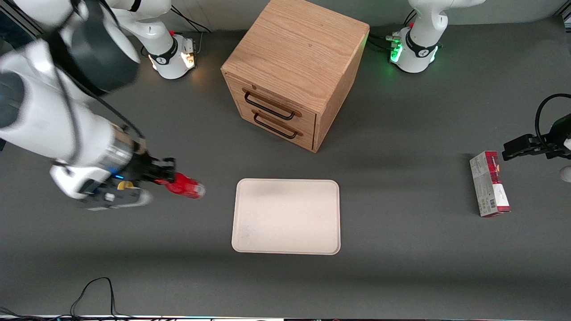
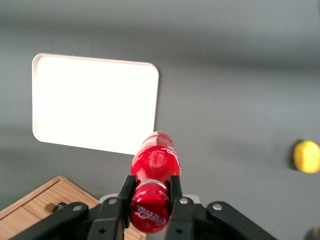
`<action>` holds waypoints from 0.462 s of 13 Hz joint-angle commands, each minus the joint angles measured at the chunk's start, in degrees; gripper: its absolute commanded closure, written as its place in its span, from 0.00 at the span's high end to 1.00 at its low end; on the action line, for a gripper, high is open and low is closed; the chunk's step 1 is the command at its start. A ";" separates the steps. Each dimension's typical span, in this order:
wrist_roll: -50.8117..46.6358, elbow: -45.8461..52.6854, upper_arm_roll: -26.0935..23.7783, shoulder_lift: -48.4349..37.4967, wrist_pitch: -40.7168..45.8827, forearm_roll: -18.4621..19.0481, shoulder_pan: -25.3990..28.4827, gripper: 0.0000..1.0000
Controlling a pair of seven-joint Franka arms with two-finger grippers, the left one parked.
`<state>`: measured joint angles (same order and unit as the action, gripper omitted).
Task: Place coke bottle on tray
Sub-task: 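Lift the bottle and carry it toward the white tray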
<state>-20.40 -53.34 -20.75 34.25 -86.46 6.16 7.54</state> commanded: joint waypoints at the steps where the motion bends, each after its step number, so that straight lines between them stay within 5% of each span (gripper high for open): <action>1: -4.46 1.31 -7.79 6.60 -5.09 9.96 0.89 0.00; 3: -4.48 1.31 -10.71 10.91 -9.92 14.91 0.80 0.00; 6: -4.47 -3.33 -10.72 14.17 -20.28 17.02 0.81 0.01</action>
<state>-23.97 -54.56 -30.16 47.22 -101.60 20.20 9.13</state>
